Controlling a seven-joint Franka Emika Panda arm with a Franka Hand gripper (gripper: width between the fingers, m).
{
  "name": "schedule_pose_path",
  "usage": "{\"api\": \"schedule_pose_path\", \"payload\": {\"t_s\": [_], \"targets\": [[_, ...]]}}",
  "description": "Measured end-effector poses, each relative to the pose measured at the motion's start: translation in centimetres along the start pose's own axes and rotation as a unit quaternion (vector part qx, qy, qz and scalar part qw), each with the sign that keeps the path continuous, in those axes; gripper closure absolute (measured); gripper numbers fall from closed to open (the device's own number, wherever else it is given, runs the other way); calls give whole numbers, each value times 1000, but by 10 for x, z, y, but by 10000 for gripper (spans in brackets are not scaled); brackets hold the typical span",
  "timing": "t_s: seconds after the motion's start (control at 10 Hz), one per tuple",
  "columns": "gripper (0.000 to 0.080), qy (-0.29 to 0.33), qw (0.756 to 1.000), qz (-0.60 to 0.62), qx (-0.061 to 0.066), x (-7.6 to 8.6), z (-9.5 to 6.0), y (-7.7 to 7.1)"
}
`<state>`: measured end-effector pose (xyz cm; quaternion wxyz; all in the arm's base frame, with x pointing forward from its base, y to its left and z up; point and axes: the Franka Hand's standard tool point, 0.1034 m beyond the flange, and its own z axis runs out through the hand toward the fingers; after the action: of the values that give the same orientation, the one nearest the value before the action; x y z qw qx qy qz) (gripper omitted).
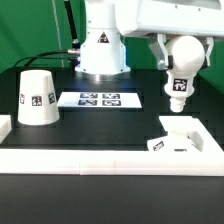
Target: Assemble lamp
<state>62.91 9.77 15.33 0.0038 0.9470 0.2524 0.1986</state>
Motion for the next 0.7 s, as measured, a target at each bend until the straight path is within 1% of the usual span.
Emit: {"api": "schedule_pose_path", "payload": {"t_s": [0.1, 0.3, 0.5, 0.7], "targets": [[223, 10, 1000, -6, -6, 0, 0, 4], [223, 10, 1000, -5, -6, -2, 2, 4], [223, 10, 1000, -5, -7, -5, 8, 4], [223, 10, 1000, -5, -7, -6, 10, 4]]}}
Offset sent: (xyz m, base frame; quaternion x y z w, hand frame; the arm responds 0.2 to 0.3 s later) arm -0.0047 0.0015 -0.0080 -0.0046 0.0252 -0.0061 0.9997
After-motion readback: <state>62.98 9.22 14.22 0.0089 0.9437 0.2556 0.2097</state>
